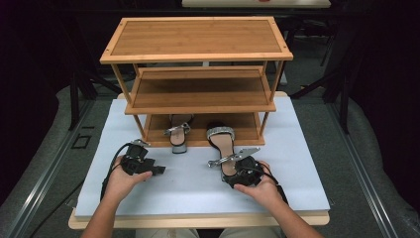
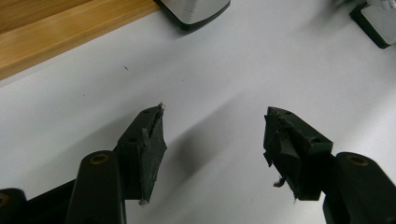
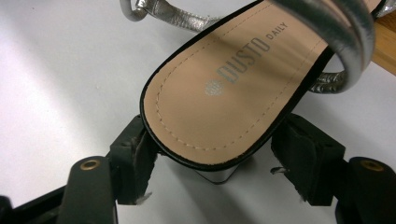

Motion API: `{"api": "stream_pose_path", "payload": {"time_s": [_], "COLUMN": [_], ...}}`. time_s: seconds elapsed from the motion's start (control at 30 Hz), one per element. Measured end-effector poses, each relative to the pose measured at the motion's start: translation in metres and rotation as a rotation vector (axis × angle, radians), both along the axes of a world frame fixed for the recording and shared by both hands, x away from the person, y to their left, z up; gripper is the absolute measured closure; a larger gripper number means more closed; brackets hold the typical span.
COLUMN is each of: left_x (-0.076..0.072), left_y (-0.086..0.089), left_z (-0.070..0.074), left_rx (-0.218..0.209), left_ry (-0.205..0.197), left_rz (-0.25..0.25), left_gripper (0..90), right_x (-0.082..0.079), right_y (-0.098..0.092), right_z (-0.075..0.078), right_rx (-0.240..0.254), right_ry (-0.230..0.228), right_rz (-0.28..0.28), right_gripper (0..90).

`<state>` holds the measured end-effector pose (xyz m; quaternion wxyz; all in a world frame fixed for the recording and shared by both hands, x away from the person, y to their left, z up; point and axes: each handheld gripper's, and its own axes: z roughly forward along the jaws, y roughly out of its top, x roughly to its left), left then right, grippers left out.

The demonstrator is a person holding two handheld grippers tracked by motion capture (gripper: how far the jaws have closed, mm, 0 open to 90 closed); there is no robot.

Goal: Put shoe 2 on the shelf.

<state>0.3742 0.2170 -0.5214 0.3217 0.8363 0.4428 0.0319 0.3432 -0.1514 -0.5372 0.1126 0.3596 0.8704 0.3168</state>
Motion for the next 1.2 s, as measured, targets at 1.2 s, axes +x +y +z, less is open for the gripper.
{"api": "stream_pose_path", "payload": {"time_s": [1.2], "left_x": [0.058], "left_y": [-0.050], "left_z": [-0.002], "left_rx": [0.017], "left_ry": [-0.118], "left_rz": [0.017], "left_gripper": [34.1], "right_x": [0.088], "right_y": [0.052], "right_z": [0.015], "right_rx": [0.007], "right_ry": [0.023], "right_rz": [-0.063], "right_gripper": [33.1]}}
